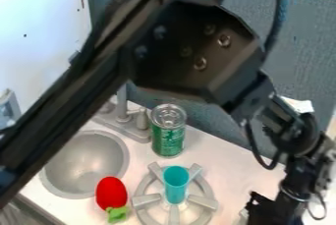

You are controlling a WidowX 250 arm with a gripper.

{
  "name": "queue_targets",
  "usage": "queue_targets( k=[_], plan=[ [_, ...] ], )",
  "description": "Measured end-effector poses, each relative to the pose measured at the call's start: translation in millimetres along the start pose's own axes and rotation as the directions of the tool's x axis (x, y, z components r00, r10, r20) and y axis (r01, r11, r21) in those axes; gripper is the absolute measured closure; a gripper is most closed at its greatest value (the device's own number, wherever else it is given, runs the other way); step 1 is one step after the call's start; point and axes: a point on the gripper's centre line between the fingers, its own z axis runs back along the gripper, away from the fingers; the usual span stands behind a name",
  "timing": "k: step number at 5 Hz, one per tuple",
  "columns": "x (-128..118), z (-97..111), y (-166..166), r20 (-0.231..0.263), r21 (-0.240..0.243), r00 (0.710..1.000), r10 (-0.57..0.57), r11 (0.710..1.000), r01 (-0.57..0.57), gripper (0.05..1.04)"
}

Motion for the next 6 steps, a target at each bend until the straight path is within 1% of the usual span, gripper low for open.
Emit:
queue_targets(
  k=[1, 2, 3, 4, 5, 6],
  plan=[
    [-12, 19, 1, 0.072, -0.010, 0.997, 0.032, 0.999, -0.031, 0.081],
    [-22, 48, 2, 0.160, -0.018, 0.985, 0.064, 0.998, -0.062, 0.083],
    [-44, 53, 10, 0.152, 0.016, 0.985, 0.083, 0.996, -0.087, 0.083],
    [-75, 55, 39, 0.074, 0.175, 0.986, 0.151, 0.971, -0.162, 0.083],
    [-110, 61, 72, 0.062, 0.217, 0.966, 0.249, 0.942, -0.257, 0.083],
    [-138, 62, 96, 0.082, 0.189, 0.940, 0.331, 0.921, -0.340, 0.083]
  ],
)
